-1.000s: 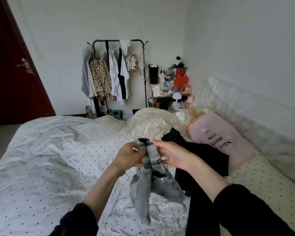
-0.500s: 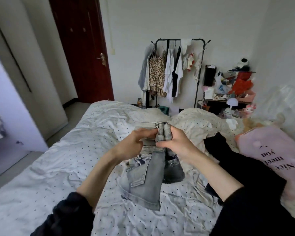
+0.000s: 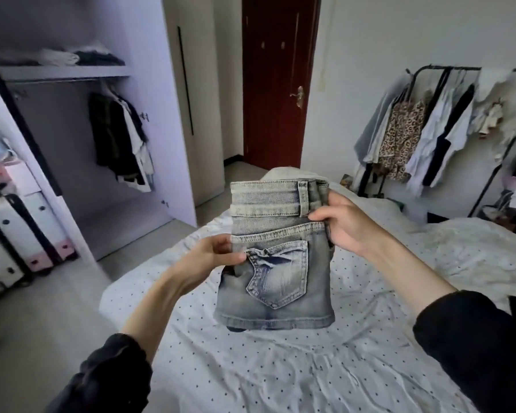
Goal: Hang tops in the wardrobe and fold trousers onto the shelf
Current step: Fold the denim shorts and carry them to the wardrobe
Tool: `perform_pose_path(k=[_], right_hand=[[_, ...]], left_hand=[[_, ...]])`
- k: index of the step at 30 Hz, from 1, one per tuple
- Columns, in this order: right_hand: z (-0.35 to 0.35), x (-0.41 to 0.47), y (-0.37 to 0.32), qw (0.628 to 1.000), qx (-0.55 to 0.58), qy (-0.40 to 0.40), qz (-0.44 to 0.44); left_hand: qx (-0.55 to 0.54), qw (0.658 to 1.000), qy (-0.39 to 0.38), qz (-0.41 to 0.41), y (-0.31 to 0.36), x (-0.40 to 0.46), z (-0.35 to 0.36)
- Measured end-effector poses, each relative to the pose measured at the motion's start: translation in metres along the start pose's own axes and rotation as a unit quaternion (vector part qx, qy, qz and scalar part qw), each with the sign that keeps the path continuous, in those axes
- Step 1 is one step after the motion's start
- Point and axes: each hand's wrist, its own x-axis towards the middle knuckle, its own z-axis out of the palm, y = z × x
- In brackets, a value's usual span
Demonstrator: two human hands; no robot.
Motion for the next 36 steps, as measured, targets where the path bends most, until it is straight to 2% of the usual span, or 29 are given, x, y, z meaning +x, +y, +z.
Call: perform_pose_path(k=[1,3,5,6,7,11,15,19,21,23,27,29,31,36], right_hand=[[0.003,0.006,-0.001,1.000,-0.020,-0.004,-0.001],[0.036,0.043,0.012,0.980,-0.197,0.021,-0.030],[0.073,0.083,0.032,0.905,-0.418,0.042,-0.075],[0.094,0.104,0.042,0.877,-0.470,0.039,-0.094],[0.116,0.121,0.052,0.871,-0.477,0.036,-0.111],[0.197,0.177,0.079,0.911,-0.372,-0.028,-0.174],[0.256,0.241,0.102,0.904,-0.355,-0.078,-0.226],[0.304,0.310,0.124,0.898,-0.343,-0.114,-0.250],[0.327,0.348,0.136,0.910,-0.318,-0.125,-0.234],[0.348,0.380,0.143,0.935,-0.272,-0.118,-0.197],[0.394,0.473,0.166,0.976,-0.181,-0.114,-0.036],[0.412,0.515,0.175,0.975,-0.178,-0.130,0.020],[0.435,0.542,0.182,0.964,-0.184,-0.186,0.044],[0.497,0.611,0.220,0.953,-0.188,-0.237,0.011]], left_hand=[[0.014,1.000,0.012,0.012,0.001,0.001,-0.008],[0.048,0.997,0.049,0.030,0.002,-0.006,-0.060],[0.076,0.993,0.078,0.043,0.001,-0.012,-0.115],[0.090,0.990,0.096,0.045,0.000,-0.015,-0.144],[0.109,0.987,0.112,0.046,-0.001,-0.017,-0.172],[0.224,0.957,0.167,0.079,-0.007,-0.027,-0.275],[0.386,0.884,0.241,0.109,-0.013,-0.032,-0.369],[0.404,0.871,0.263,0.092,-0.022,-0.022,-0.447],[0.382,0.885,0.260,0.062,-0.024,-0.014,-0.484],[0.324,0.912,0.245,0.047,-0.024,-0.005,-0.511],[0.208,0.943,0.260,0.025,-0.024,0.025,-0.582],[0.143,0.950,0.279,0.013,-0.026,0.042,-0.624],[0.077,0.957,0.280,-0.003,-0.027,0.057,-0.666],[0.011,0.954,0.299,0.014,-0.022,0.093,-0.746]])
